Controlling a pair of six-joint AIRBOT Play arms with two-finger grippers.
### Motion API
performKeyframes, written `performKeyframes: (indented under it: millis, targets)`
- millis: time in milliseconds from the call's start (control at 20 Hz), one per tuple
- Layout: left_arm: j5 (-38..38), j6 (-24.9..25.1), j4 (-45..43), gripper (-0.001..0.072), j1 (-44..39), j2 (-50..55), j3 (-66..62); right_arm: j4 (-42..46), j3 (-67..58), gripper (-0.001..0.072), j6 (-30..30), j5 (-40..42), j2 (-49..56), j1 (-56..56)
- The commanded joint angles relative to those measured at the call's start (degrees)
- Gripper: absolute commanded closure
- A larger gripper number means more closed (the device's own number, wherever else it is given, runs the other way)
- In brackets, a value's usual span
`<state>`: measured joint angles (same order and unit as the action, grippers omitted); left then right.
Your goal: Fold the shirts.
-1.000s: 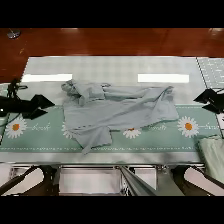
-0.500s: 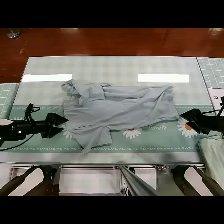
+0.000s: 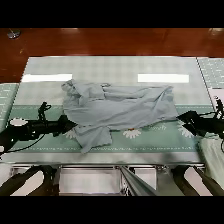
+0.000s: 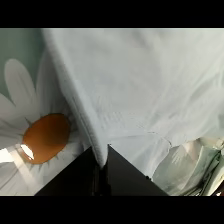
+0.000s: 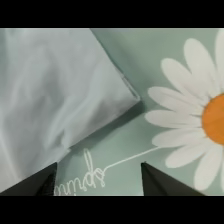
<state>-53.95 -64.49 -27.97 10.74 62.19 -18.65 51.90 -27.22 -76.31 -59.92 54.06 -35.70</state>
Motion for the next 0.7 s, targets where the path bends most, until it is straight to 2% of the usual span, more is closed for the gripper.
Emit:
performKeyframes:
  millis: [0,300,650]
  targets:
    - [-0.48,0.39,1.05,0.0688,-1.01,-0.09,-0.70,3.96,0.07,0.0105,-2.14,-0.59,-0.07,-1.46]
    - [-0.66,0.37,1.05,0.0688,-1.03,-0.07,-0.79,3.04,-1.95,0.0104,-2.62,1.51,6.71,-0.79]
    - [-0.46,0.35,1.51,0.0688,-1.03,-0.07,-0.76,0.98,-11.32,0.0105,-2.99,3.58,20.17,8.11]
